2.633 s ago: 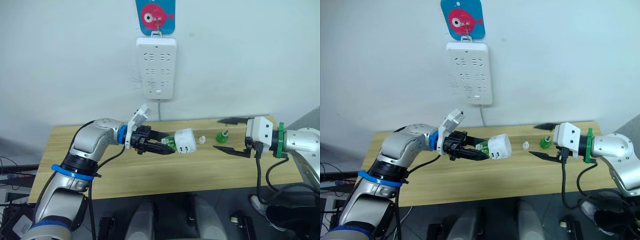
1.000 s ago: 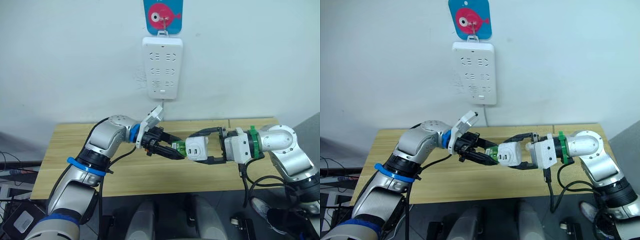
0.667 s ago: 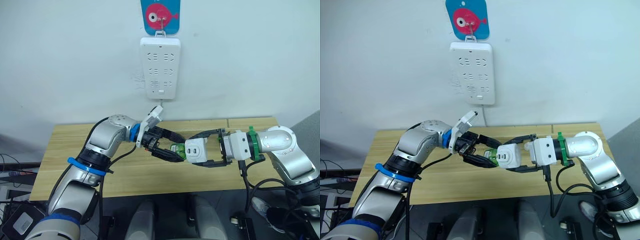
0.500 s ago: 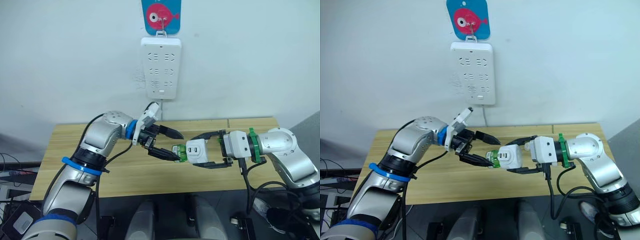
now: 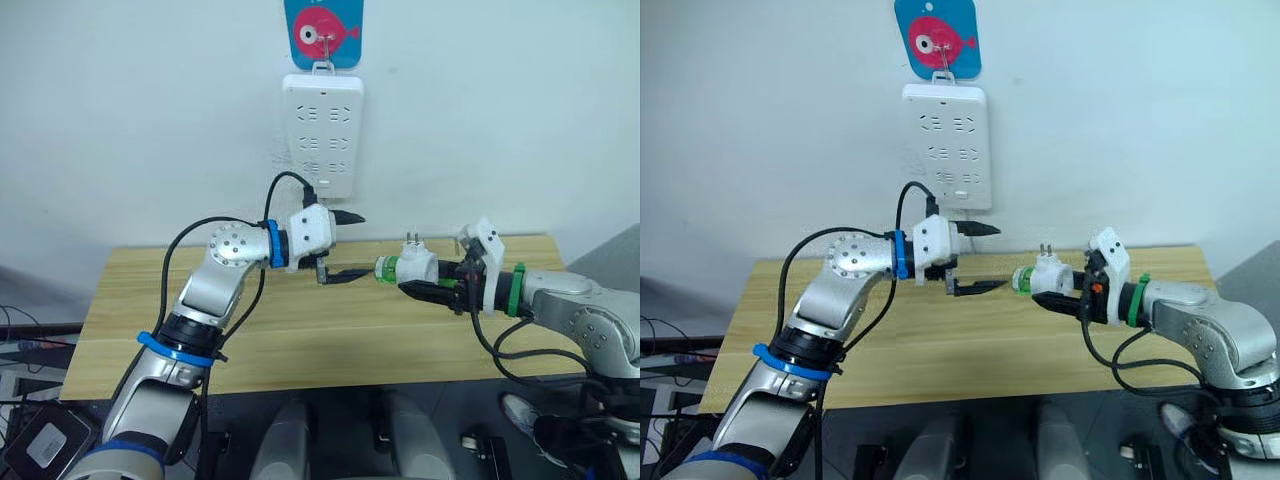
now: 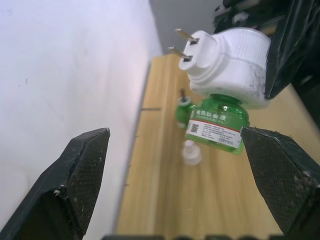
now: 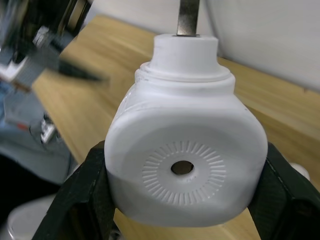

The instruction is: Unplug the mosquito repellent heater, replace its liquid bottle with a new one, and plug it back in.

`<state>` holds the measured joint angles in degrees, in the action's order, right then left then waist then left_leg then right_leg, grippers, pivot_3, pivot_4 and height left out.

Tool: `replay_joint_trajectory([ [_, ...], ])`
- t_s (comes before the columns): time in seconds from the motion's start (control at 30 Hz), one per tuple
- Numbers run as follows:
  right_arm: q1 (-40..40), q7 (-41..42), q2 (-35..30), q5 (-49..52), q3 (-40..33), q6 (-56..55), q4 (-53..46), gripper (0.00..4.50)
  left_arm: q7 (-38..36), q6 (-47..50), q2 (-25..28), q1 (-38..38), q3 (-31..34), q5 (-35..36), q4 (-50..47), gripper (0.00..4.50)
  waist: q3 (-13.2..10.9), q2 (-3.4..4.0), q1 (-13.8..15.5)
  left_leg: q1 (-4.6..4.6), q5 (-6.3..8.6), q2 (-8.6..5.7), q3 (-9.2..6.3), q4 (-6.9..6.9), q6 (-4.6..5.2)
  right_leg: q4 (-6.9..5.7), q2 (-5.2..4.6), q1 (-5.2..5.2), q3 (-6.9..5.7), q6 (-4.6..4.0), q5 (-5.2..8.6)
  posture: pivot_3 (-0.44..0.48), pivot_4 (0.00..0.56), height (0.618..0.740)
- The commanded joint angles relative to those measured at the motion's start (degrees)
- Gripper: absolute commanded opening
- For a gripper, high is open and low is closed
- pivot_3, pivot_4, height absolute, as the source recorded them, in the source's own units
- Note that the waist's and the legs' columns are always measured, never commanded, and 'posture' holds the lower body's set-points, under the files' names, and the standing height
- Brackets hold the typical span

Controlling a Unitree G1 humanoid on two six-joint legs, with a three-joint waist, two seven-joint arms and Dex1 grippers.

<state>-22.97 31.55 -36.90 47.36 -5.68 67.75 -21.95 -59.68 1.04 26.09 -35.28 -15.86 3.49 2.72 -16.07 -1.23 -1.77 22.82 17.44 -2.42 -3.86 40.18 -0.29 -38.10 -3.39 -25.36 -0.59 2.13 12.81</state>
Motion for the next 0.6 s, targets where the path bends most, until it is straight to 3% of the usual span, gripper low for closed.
replay_joint_trajectory([
  [0.03,-3.33,-7.58,3.43,4.72,-5.74,9.66,-1.15,2.99,4.50,-3.40,-1.79,0.42,-1.81,-4.04,-3.47,4.50,0.00,0.00,0.12,0.01,0.00,0.00,-0.01,0.00,0.00,-0.01,0.00,-0.01,-0.01,0.00,0.00,-0.056,0.237,0.740],
  [0.3,-8.11,-14.65,10.10,7.24,-10.84,21.09,-2.23,2.99,9.42,-6.44,-3.35,-1.41,-7.72,-14.74,-0.82,4.50,0.03,0.03,0.13,0.05,0.01,-0.05,-0.03,0.00,0.02,0.00,0.01,-0.01,-0.02,0.00,-0.01,-0.064,0.236,0.740],
  [0.6,-9.60,-17.69,13.68,10.53,-13.10,24.75,-3.20,2.99,11.37,-5.86,-4.95,-2.12,-8.82,-17.45,0.57,4.50,0.03,0.03,-0.04,0.03,0.01,-0.03,-0.03,0.00,0.03,-0.05,0.06,-0.02,-0.04,0.01,-0.01,-0.071,0.241,0.740],
])
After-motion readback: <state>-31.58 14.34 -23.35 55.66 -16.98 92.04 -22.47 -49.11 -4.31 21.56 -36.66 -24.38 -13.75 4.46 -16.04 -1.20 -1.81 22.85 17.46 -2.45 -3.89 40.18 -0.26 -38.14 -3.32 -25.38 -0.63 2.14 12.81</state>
